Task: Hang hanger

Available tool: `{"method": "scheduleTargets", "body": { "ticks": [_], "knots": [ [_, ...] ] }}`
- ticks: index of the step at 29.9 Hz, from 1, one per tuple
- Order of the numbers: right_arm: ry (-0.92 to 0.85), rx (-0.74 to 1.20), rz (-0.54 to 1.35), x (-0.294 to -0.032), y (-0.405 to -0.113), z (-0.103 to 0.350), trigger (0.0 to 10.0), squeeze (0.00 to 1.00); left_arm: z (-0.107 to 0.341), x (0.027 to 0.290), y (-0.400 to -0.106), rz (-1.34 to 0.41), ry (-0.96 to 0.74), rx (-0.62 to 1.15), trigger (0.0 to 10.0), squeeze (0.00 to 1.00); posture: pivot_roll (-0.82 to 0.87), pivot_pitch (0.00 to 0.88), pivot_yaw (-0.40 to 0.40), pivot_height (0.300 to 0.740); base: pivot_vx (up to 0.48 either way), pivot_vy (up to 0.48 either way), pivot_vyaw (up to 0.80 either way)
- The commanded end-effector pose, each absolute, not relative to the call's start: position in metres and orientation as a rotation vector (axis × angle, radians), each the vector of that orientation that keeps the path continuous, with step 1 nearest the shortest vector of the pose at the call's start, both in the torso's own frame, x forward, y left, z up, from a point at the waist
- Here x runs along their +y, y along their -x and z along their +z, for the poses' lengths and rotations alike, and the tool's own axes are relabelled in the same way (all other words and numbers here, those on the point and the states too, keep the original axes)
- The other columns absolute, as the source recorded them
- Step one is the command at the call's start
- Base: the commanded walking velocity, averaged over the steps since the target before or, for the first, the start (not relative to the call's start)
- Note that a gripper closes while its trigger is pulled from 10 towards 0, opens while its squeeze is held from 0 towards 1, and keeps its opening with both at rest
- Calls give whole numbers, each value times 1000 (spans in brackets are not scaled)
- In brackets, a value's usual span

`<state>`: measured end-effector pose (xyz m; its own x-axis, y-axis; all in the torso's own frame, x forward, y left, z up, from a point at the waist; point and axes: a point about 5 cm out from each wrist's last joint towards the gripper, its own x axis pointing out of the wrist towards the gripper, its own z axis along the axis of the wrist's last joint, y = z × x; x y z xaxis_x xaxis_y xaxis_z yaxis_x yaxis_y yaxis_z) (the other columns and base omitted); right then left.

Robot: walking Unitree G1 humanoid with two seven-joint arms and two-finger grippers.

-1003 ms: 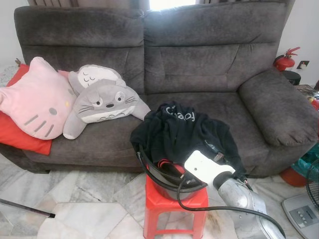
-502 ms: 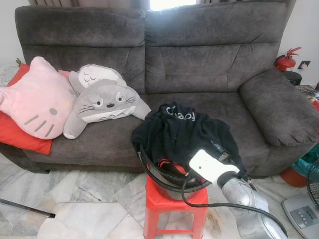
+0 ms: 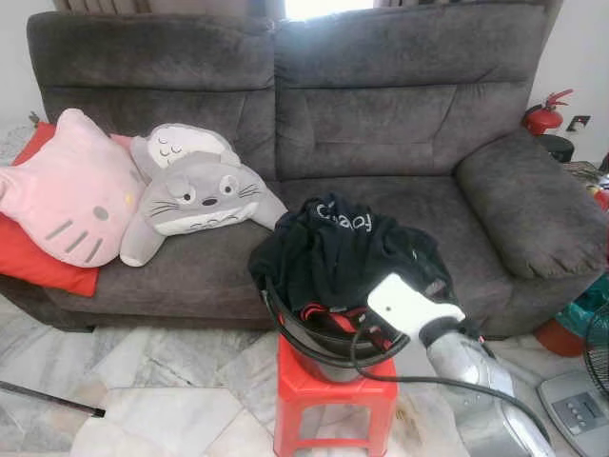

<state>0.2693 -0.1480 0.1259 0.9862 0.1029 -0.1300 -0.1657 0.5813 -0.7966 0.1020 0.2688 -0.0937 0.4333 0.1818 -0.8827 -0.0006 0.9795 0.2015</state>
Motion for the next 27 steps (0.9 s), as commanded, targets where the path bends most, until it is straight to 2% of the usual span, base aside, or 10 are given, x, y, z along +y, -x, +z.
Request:
{"method": "scheduleTargets", "body": {
  "ticks": [1,8,20,24,27],
  "knots": [
    [914,29,147,-146,-271,133,10000,0,-95,269,-99,114,-179,1133,10000,0,-110,0,36,716,0,0,0],
    [924,29,170,-143,-270,128,10000,0,-95,269,-99,115,-179,1133,10000,0,-110,0,36,716,0,0,0],
    [951,201,207,-153,-264,101,10000,0,-95,268,-99,112,-174,1136,10000,0,-105,0,32,716,0,0,0],
    [954,196,201,-154,-264,101,10000,0,-95,268,-99,113,-173,1136,10000,0,-104,0,31,716,0,0,0],
    [954,140,128,-157,-268,111,10000,0,-95,268,-99,115,-173,1134,10000,0,-103,0,30,716,0,0,0]
  ]
}}
